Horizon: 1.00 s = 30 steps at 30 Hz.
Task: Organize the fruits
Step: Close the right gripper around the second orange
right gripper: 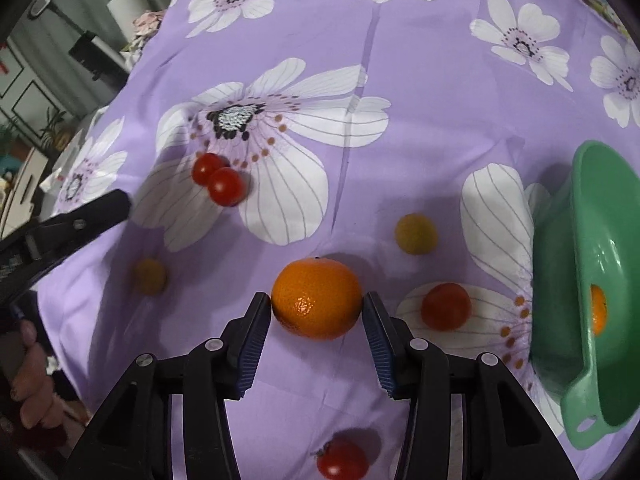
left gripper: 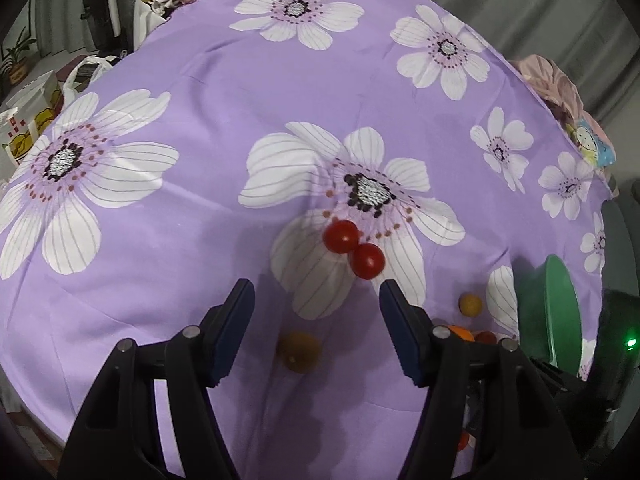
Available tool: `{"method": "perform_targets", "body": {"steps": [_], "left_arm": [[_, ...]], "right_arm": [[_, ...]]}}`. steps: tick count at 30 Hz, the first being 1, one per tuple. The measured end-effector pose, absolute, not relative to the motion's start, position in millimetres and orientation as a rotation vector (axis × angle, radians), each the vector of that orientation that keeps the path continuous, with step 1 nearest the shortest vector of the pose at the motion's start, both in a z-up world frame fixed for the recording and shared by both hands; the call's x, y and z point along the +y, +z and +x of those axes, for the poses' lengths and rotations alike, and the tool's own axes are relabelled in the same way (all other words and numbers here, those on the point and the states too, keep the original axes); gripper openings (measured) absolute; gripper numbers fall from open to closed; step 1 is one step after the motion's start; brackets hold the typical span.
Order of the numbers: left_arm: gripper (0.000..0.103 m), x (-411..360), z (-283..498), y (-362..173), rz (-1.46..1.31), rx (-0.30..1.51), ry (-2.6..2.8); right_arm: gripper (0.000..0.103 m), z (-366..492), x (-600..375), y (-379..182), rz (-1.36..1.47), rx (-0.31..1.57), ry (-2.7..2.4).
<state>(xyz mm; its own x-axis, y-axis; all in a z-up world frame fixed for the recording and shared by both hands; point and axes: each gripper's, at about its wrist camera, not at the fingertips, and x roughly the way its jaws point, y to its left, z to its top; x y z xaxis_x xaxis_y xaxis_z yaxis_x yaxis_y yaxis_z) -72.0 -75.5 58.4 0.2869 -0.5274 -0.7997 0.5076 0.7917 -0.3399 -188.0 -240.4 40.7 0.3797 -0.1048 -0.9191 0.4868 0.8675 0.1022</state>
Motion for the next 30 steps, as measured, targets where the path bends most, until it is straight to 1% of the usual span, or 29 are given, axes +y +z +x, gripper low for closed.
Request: {"method": "perform_targets", "body": {"steps": [6,11,14,16,19,22,24,26,30], "left_arm": [[0.062,-89,-84,57,0.019,1.085,-0.728],[0.061,-110,-100,52,0.043,1.097,-0.83],[0.061,-123,-108,48,0.035,1.105,-0.905],[0.06,-132,-111,43,0.012,1.122,-0.957],[0.055,-146,-114,34,0.023,1.142,-0.977],[0.051,-150,-111,28,0.017,1.149,-0.977],[0.049,-152,-105,24,-0.016,1.162,-0.984],[0.046,-154,-100,22,-0.035,1.17,-0.969],[0.045,-158,-100,18,-0.028,1.18,-0.968]], "right_arm": [[0.05,-205,-250,63,0.452,1.014,-0.363],[0.05,-228,-273,75,0.59,0.882,-0.369],[0.05,-225,-288,74,0.671,0.814,-0.323],[0.05,-213,-292,66,0.701,0.831,-0.328],[0.05,-191,-296,55,0.703,0.861,-0.315],[0.042,-173,-296,43,0.716,0.898,-0.292],[0.041,-164,-295,37,0.689,0.911,-0.318],[0.034,-161,-297,32,0.668,0.929,-0.364],[0.034,-163,-304,29,0.703,0.919,-0.355]]}}
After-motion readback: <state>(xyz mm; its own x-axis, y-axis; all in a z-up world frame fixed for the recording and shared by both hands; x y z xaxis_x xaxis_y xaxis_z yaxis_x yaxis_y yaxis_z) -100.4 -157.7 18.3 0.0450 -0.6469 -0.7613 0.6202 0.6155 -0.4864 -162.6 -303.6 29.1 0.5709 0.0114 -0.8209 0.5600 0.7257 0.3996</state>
